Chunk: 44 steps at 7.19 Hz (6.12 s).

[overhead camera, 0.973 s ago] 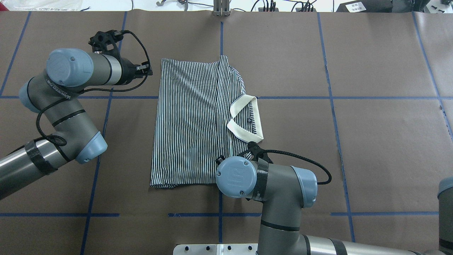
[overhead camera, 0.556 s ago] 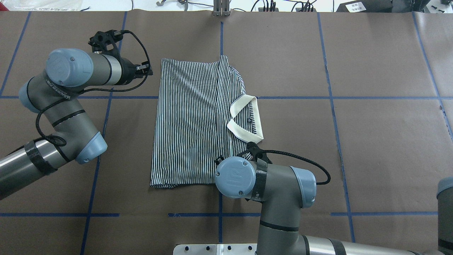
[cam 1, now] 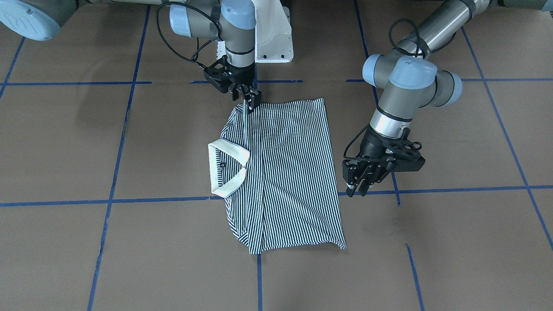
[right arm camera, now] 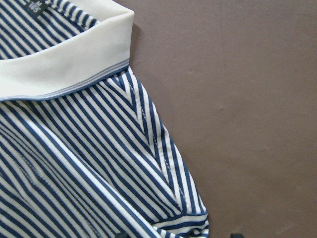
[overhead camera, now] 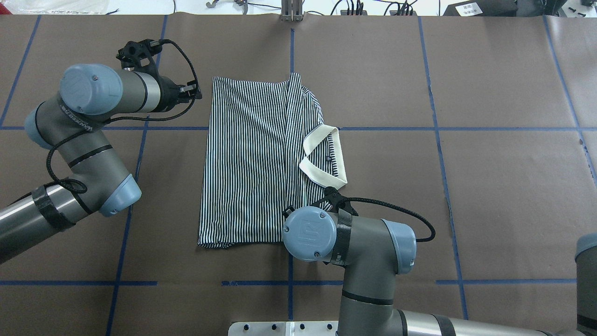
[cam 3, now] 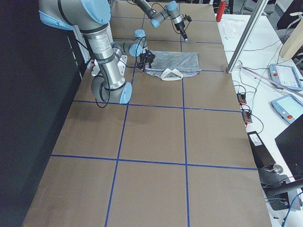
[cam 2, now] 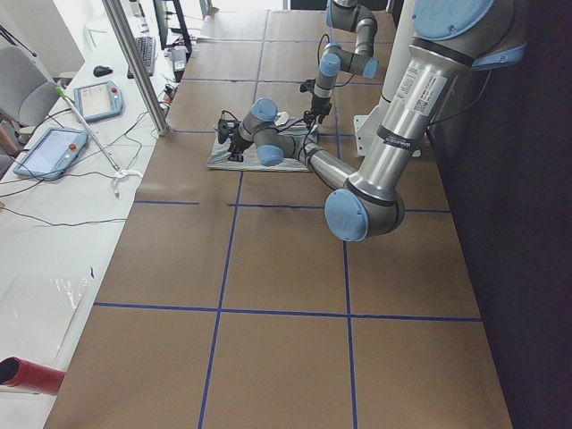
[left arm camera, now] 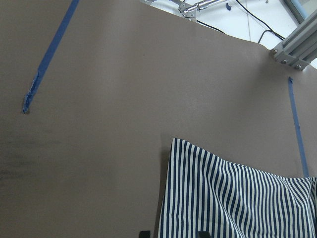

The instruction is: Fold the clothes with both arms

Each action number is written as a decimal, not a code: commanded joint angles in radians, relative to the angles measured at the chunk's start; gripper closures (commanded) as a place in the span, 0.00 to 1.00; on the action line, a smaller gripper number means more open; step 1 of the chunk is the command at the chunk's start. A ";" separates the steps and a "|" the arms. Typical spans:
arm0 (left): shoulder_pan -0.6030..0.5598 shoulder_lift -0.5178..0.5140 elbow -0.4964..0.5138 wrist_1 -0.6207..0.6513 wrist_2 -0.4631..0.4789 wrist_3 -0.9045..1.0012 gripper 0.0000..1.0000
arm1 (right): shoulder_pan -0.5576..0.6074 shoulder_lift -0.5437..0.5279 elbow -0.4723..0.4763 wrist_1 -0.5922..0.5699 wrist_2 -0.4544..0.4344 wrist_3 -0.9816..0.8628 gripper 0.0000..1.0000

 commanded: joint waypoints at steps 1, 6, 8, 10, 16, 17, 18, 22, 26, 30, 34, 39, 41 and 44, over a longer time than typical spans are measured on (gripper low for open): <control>0.003 0.030 -0.034 0.000 0.000 0.000 0.57 | 0.000 0.000 -0.005 0.000 0.005 -0.009 0.34; 0.003 0.037 -0.035 0.000 0.000 0.000 0.57 | 0.000 0.007 -0.011 0.001 0.024 -0.009 1.00; 0.012 0.038 -0.036 0.000 0.000 -0.017 0.57 | 0.002 0.004 0.007 -0.003 0.054 -0.013 1.00; 0.129 0.110 -0.149 0.005 0.012 -0.168 0.57 | 0.005 -0.039 0.094 -0.022 0.071 -0.015 1.00; 0.596 0.356 -0.453 0.171 0.238 -0.551 0.54 | 0.003 -0.065 0.138 -0.034 0.073 -0.015 1.00; 0.602 0.345 -0.453 0.187 0.236 -0.552 0.54 | 0.003 -0.070 0.154 -0.052 0.073 -0.015 1.00; 0.603 0.339 -0.453 0.189 0.236 -0.552 0.55 | 0.003 -0.072 0.162 -0.057 0.073 -0.015 1.00; 0.599 0.301 -0.438 0.201 0.236 -0.537 0.56 | 0.003 -0.070 0.162 -0.057 0.073 -0.015 1.00; 0.598 0.305 -0.446 0.271 0.238 -0.537 0.56 | 0.003 -0.069 0.162 -0.057 0.076 -0.015 1.00; 0.601 0.285 -0.444 0.288 0.236 -0.539 1.00 | 0.003 -0.069 0.162 -0.057 0.076 -0.015 1.00; 0.592 0.290 -0.525 0.291 0.236 -0.539 1.00 | 0.008 -0.081 0.196 -0.062 0.074 -0.013 1.00; 0.599 0.243 -0.792 0.552 0.227 -0.537 1.00 | -0.029 -0.141 0.451 -0.253 0.073 -0.005 1.00; 0.470 0.132 -0.735 0.594 0.219 -0.435 1.00 | 0.099 -0.122 0.432 -0.250 0.097 -0.106 1.00; 0.267 0.041 -0.567 0.588 0.133 -0.257 1.00 | 0.315 0.072 0.177 -0.240 0.220 -0.234 1.00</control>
